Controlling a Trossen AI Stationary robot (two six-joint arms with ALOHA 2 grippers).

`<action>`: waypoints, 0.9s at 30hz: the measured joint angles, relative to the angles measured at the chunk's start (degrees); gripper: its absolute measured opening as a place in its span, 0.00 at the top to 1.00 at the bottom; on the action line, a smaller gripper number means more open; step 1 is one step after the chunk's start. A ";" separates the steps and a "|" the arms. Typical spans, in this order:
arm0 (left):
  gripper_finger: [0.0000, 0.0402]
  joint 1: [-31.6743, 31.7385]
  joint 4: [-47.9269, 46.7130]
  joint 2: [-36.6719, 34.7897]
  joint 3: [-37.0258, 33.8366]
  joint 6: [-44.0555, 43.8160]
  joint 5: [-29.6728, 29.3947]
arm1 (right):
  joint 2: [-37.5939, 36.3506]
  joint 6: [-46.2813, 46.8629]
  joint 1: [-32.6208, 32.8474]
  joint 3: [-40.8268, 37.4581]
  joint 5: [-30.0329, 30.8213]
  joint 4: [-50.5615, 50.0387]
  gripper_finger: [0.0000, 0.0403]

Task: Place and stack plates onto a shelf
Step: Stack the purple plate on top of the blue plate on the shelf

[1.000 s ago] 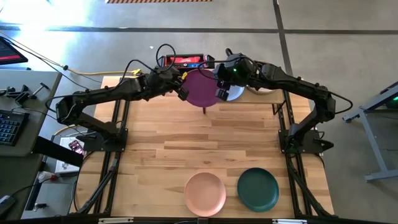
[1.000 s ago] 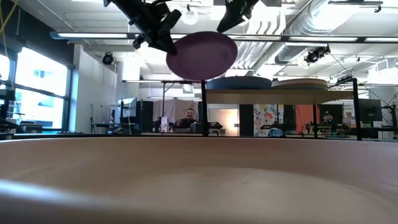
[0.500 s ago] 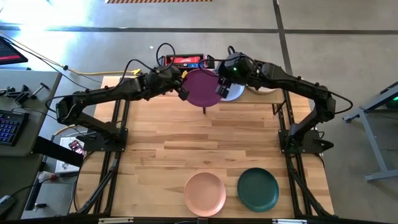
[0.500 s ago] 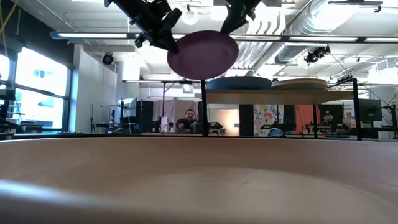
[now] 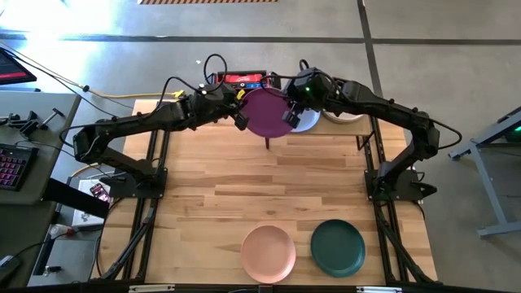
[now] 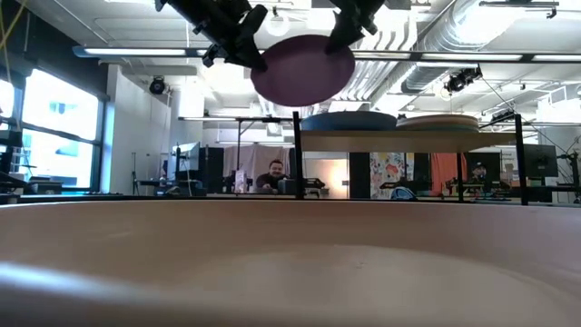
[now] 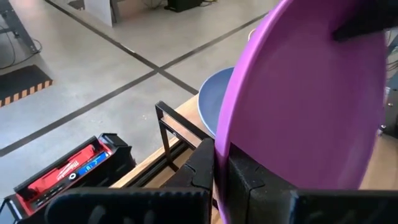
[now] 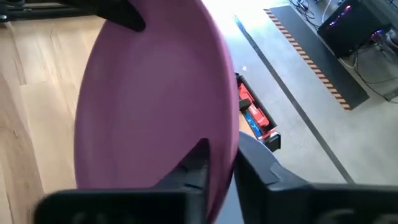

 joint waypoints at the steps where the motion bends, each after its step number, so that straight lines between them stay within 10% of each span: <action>1: 0.99 0.00 -0.02 0.00 0.00 -0.02 0.16 | 0.00 0.21 -0.02 0.00 0.41 0.06 0.95; 27: 0.72 0.81 3.06 0.02 0.00 -1.32 4.80 | 0.04 5.98 -0.68 0.00 -0.57 0.60 1.00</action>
